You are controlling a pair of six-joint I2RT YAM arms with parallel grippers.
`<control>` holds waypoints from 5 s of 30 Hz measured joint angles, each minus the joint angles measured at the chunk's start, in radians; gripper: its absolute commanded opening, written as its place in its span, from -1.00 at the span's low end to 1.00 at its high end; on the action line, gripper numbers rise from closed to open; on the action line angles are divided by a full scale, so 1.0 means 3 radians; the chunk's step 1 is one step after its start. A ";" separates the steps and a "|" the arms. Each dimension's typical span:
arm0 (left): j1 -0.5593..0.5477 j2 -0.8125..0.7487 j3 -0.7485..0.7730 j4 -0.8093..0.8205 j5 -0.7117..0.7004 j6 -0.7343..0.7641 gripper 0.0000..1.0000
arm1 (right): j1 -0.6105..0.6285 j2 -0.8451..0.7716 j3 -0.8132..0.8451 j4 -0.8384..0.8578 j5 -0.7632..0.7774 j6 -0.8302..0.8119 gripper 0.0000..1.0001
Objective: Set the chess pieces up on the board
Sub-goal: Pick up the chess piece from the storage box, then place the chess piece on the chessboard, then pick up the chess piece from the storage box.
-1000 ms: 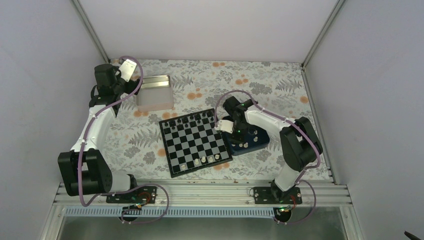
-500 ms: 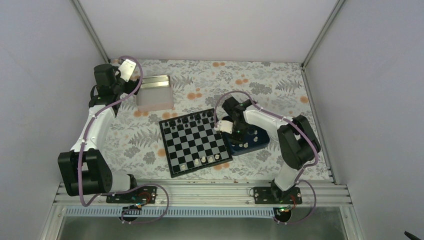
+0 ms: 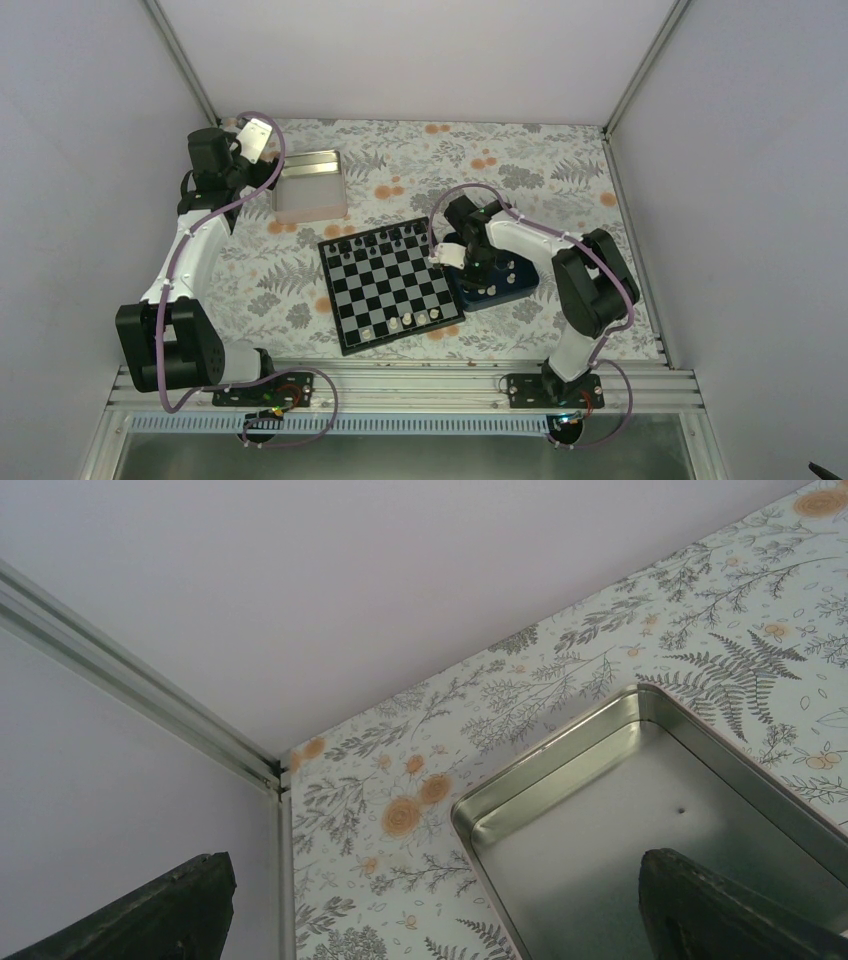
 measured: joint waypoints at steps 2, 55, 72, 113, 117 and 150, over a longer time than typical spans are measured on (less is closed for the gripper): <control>0.0000 0.0000 0.0000 0.0000 0.0001 0.0000 1.00 | 0.0000 0.0008 0.0000 0.0005 -0.0003 -0.0003 -0.48; 0.0015 -0.0008 0.0001 -0.0031 0.0088 -0.0004 1.00 | 0.2177 0.1221 0.2555 -0.0863 0.0042 -0.0046 -0.77; 0.0015 -0.0055 0.0000 -0.0025 0.0094 -0.0004 1.00 | 0.2270 0.1562 0.2584 -0.0827 -0.0126 -0.0106 -0.77; 0.0023 -0.0084 -0.0009 -0.0023 0.0151 -0.0028 1.00 | 0.2211 0.1513 0.2626 -0.0665 -0.0042 -0.0113 -0.04; 0.0034 -0.0089 -0.0009 -0.0022 0.0151 -0.0028 1.00 | 0.1952 0.1083 0.2626 -0.0664 -0.0038 -0.0066 0.00; 0.0037 0.0200 -0.0052 0.0000 -0.0029 -0.0028 1.00 | -0.1246 -0.0069 0.0664 -0.0272 0.0345 -0.0332 -0.13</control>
